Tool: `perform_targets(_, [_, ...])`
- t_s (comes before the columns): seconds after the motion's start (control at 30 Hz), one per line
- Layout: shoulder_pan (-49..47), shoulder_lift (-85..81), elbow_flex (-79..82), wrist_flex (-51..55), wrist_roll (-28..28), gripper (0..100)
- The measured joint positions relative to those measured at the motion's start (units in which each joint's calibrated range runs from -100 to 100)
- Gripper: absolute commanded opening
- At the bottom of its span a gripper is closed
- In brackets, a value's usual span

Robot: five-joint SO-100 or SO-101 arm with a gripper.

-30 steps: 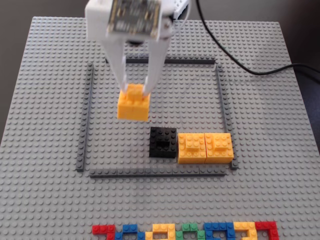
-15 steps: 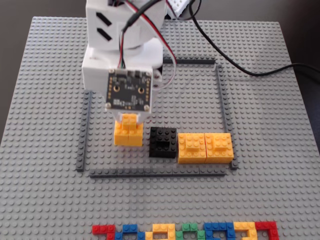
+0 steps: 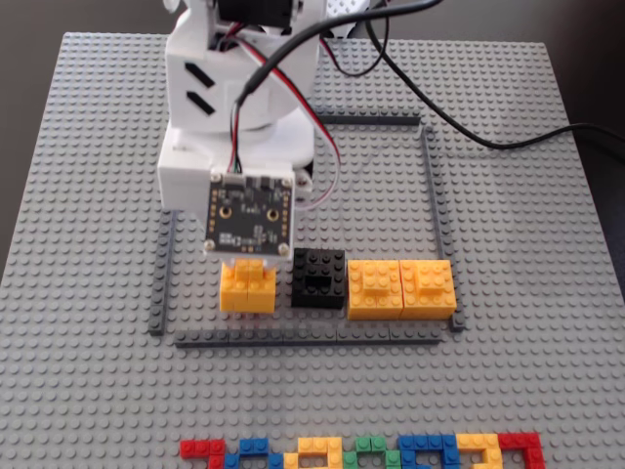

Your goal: Grab the cube and place it into the grid

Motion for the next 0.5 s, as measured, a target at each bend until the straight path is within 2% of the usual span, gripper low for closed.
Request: perform_targets(0.5, [-1.82, 2.21, -3.0, 0.0, -0.15, 6])
